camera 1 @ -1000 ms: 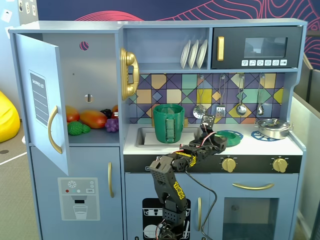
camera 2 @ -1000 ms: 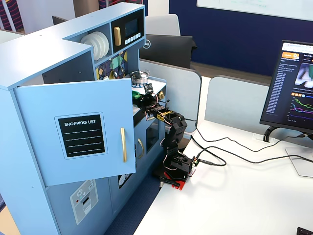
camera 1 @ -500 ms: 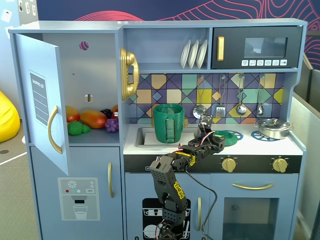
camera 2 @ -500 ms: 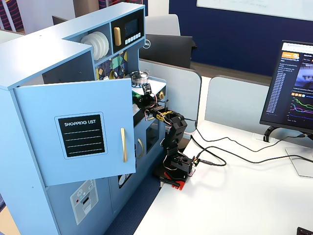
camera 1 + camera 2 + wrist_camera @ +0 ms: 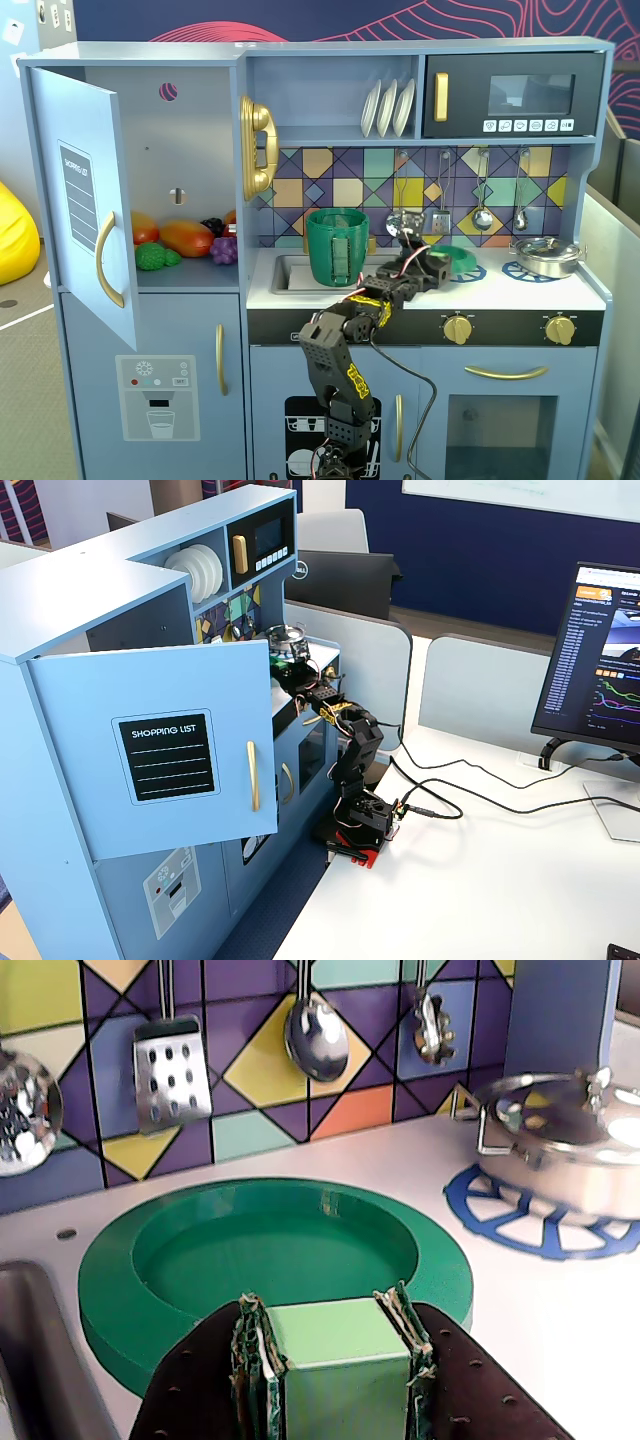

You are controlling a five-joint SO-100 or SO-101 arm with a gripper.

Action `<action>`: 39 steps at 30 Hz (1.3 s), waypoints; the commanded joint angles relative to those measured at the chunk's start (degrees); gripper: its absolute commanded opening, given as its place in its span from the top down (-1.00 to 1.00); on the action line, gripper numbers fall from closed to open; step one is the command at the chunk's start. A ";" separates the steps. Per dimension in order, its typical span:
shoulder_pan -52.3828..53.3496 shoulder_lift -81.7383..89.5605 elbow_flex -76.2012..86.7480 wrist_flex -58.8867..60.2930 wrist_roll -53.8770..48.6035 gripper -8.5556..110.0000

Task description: Pick up the lid from the counter and put it on the green recipient

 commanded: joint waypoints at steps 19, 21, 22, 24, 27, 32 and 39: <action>-16.26 10.02 -27.51 21.88 -3.43 0.86; -17.40 9.76 -28.39 23.03 -3.25 0.86; -18.11 9.76 -28.74 23.82 -2.99 0.86; -19.51 9.76 -29.18 25.22 -2.81 0.86; -21.09 9.93 -29.27 27.42 -2.99 0.86; -23.73 9.93 -29.27 29.00 -2.64 0.86; -26.10 9.49 -29.36 29.27 -1.76 0.86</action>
